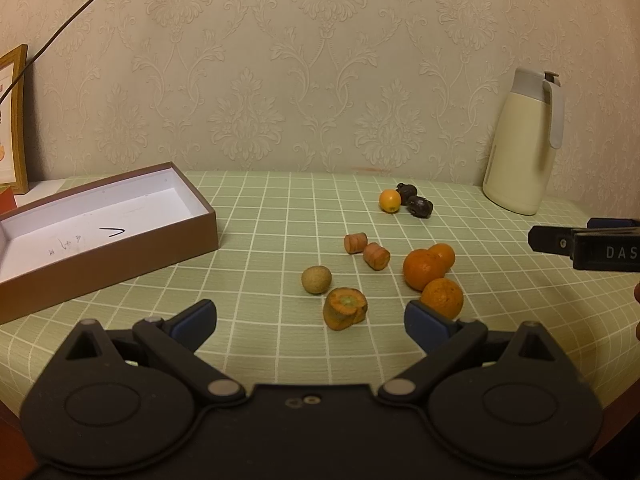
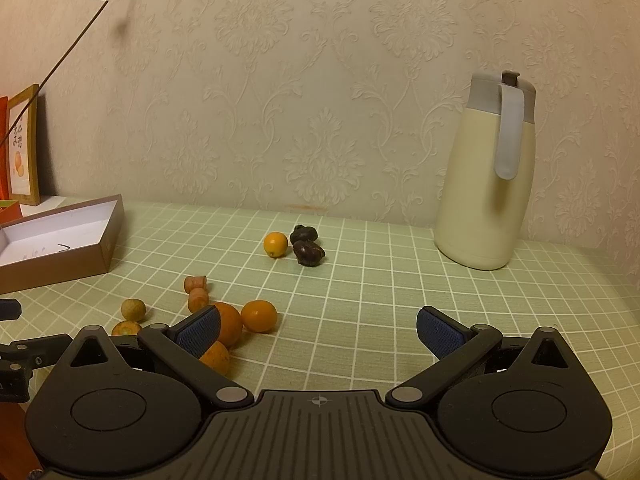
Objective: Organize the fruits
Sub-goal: 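Move the left tool toward the cut orange fruit half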
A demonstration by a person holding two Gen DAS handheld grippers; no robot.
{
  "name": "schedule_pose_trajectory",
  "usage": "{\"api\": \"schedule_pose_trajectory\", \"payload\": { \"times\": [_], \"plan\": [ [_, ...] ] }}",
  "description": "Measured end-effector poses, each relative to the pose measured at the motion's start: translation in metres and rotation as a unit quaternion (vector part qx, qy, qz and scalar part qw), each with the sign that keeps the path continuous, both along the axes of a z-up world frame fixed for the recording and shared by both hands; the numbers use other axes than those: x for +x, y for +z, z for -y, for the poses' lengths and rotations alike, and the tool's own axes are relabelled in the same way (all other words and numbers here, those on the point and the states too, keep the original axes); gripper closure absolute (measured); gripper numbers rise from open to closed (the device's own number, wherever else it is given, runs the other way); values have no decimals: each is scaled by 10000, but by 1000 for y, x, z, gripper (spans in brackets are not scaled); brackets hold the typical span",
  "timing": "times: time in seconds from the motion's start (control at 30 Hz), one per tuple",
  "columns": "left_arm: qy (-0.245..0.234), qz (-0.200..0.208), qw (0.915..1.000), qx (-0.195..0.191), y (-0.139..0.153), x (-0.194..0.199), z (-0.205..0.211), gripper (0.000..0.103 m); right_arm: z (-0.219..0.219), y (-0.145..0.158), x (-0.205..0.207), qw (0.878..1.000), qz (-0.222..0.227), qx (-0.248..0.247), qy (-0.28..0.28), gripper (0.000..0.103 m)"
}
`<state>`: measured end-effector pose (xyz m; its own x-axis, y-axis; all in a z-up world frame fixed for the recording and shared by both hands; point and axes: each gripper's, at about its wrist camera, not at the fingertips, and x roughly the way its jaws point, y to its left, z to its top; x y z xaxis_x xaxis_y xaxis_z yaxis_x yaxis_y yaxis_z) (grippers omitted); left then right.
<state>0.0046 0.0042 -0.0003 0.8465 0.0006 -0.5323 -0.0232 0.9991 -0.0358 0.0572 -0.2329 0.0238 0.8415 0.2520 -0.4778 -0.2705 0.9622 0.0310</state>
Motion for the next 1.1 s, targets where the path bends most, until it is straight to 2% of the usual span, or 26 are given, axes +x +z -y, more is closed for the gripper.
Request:
{"api": "schedule_pose_trajectory", "payload": {
  "times": [0.43,0.57,1.1],
  "plan": [
    [23,20,10000,8,-1,-2,-4,9,-11,-2,-3,9997,8,-3,263,0],
    [28,28,10000,18,-1,-3,-4,9,-9,-1,-2,9995,-216,-5,251,0],
    [16,42,10000,46,0,-3,-3,9,-8,-1,-2,9996,-106,57,252,0]
  ]
}}
